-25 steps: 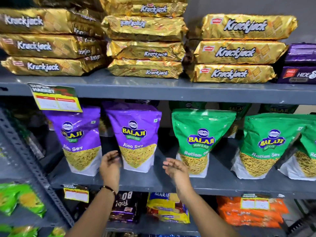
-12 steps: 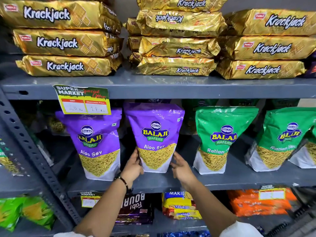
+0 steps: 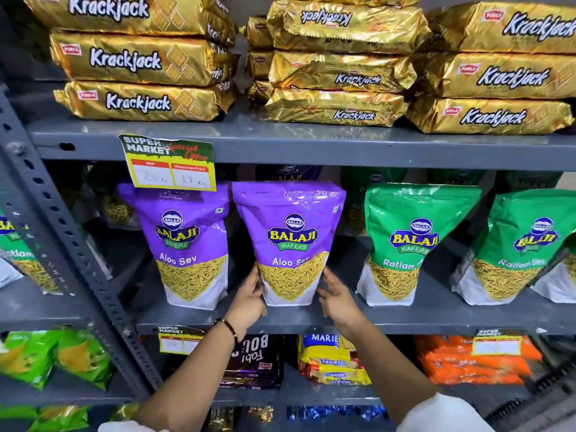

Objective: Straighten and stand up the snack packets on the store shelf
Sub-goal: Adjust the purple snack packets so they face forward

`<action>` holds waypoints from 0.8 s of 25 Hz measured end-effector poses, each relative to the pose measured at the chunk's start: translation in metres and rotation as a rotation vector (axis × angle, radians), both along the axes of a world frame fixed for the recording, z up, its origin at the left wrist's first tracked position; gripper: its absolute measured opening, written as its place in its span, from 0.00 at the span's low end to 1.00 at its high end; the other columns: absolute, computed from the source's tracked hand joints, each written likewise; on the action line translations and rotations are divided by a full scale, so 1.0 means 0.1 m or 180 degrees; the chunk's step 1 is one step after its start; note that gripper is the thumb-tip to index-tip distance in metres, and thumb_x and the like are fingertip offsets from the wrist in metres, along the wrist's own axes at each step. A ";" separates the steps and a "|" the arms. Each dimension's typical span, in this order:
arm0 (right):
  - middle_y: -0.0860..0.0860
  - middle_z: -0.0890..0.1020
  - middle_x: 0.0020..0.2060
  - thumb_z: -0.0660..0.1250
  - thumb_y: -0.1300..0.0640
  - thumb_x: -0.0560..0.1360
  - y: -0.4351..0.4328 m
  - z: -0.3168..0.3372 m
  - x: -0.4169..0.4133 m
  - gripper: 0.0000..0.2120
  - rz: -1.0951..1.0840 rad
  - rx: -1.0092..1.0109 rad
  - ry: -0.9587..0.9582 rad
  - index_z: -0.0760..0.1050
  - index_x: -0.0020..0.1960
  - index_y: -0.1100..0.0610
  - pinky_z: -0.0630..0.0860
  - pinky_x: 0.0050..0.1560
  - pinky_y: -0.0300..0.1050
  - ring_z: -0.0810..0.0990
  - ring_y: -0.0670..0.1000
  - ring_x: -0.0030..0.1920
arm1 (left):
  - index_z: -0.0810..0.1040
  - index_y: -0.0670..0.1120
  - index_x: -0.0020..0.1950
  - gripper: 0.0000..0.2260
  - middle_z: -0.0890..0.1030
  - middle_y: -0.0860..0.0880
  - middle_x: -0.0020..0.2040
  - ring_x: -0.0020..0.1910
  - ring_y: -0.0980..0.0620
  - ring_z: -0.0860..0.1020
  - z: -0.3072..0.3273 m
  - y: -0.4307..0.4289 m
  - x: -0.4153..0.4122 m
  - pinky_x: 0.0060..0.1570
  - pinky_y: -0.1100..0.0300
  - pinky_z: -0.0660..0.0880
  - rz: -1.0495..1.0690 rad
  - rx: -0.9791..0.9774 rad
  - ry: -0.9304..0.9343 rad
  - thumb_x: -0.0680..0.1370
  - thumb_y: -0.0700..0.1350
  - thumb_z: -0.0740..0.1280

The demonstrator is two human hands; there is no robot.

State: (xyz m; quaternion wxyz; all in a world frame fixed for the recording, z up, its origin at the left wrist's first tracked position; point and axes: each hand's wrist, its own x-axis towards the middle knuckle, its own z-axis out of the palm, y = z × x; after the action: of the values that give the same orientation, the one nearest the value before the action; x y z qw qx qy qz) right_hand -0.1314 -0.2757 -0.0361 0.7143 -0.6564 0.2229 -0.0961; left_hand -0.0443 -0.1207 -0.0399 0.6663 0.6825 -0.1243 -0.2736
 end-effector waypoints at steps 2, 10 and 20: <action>0.48 0.72 0.59 0.46 0.76 0.74 -0.01 -0.01 0.00 0.31 0.0007 -0.0022 0.0004 0.59 0.71 0.52 0.70 0.24 0.27 0.73 0.50 0.59 | 0.46 0.48 0.74 0.44 0.60 0.57 0.65 0.71 0.48 0.62 -0.02 0.00 0.01 0.23 0.71 0.67 -0.0006 0.0047 -0.0040 0.65 0.17 0.50; 0.49 0.71 0.59 0.45 0.76 0.74 0.02 -0.03 0.01 0.31 -0.0023 -0.0049 0.0022 0.58 0.71 0.53 0.70 0.23 0.27 0.73 0.53 0.58 | 0.49 0.51 0.74 0.40 0.61 0.59 0.62 0.53 0.58 0.71 -0.04 0.02 0.07 0.32 0.65 0.68 -0.0037 0.0255 -0.0277 0.69 0.20 0.51; 0.53 0.78 0.48 0.51 0.78 0.68 0.14 -0.17 0.03 0.25 -0.1433 -0.0328 -0.0257 0.73 0.49 0.51 0.72 0.36 0.29 0.75 0.54 0.47 | 0.61 0.41 0.70 0.35 0.69 0.48 0.62 0.59 0.49 0.72 0.14 0.14 0.02 0.33 0.67 0.72 0.0430 0.0174 -0.0609 0.66 0.18 0.51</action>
State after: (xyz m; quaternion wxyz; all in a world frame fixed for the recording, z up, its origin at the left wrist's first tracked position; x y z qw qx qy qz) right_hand -0.1285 -0.2617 -0.0526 0.6488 -0.6213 0.3297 -0.2904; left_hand -0.0420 -0.1069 -0.0263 0.6494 0.7302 -0.1336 -0.1650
